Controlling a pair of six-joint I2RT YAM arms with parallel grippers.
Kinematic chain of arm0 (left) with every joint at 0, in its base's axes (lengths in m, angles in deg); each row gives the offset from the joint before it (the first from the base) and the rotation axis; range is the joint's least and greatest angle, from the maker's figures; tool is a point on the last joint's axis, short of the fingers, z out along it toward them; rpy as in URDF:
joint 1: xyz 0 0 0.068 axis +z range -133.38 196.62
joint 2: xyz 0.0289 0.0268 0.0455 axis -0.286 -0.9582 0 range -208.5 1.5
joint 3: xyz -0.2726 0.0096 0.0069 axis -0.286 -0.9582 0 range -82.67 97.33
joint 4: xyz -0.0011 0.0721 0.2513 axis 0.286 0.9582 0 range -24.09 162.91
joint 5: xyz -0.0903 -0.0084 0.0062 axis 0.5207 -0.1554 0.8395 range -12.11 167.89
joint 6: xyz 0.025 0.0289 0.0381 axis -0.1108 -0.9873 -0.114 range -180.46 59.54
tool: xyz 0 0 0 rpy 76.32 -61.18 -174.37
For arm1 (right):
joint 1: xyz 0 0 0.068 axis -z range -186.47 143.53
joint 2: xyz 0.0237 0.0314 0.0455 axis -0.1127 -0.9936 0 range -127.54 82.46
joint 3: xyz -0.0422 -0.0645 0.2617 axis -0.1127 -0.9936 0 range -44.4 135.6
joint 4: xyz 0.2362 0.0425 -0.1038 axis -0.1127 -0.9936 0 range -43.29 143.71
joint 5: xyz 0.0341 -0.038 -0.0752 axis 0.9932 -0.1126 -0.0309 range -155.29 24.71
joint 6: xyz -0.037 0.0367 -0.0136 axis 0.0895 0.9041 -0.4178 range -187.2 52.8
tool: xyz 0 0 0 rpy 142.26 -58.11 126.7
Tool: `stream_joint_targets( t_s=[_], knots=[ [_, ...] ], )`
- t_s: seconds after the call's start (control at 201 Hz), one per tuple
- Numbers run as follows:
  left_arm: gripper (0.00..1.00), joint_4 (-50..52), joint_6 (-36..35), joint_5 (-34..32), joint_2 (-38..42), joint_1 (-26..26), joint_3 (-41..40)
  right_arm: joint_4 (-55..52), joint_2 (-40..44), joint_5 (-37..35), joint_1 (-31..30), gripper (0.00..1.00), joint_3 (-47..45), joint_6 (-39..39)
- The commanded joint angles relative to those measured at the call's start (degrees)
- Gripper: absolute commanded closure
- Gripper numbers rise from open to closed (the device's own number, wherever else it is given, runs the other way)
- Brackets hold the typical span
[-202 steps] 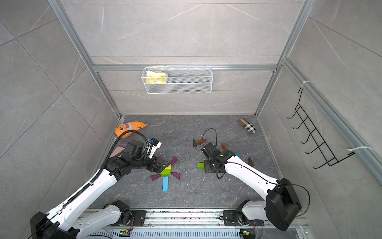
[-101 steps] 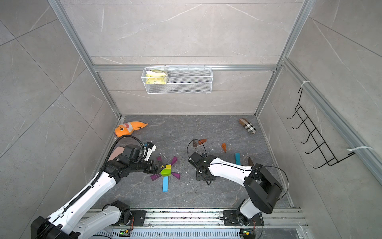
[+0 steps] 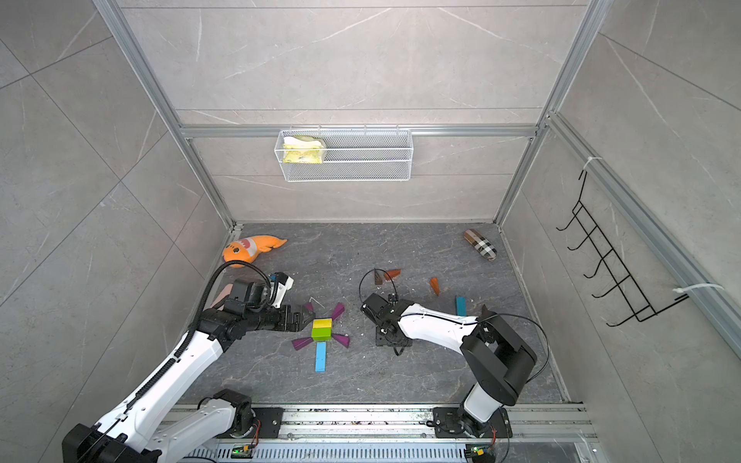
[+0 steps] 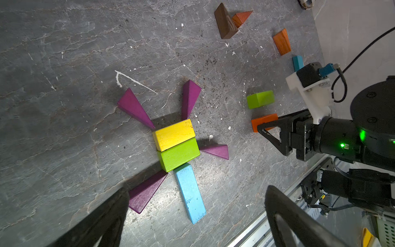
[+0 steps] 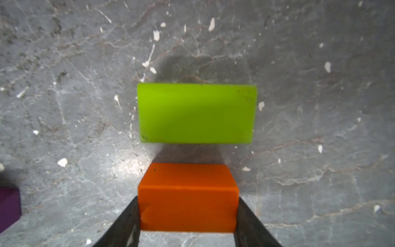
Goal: Assemble a small pinwheel with building blocks
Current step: Assemble the building block at the center of the board.
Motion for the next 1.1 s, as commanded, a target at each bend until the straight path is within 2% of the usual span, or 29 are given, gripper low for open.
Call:
stream_joint_targets(
  t_s=[0.0,1.095],
  knots=[
    [0.00,-1.24,0.66,1.95,0.96,0.56,0.32,0.10,-1.74,-0.90,0.87,0.41,1.12,0.95],
    [0.00,-3.46,1.02,5.19,-0.28,2.54,-0.21,0.06,-3.61,-1.02,4.13,0.37,2.45,-1.06]
  ],
)
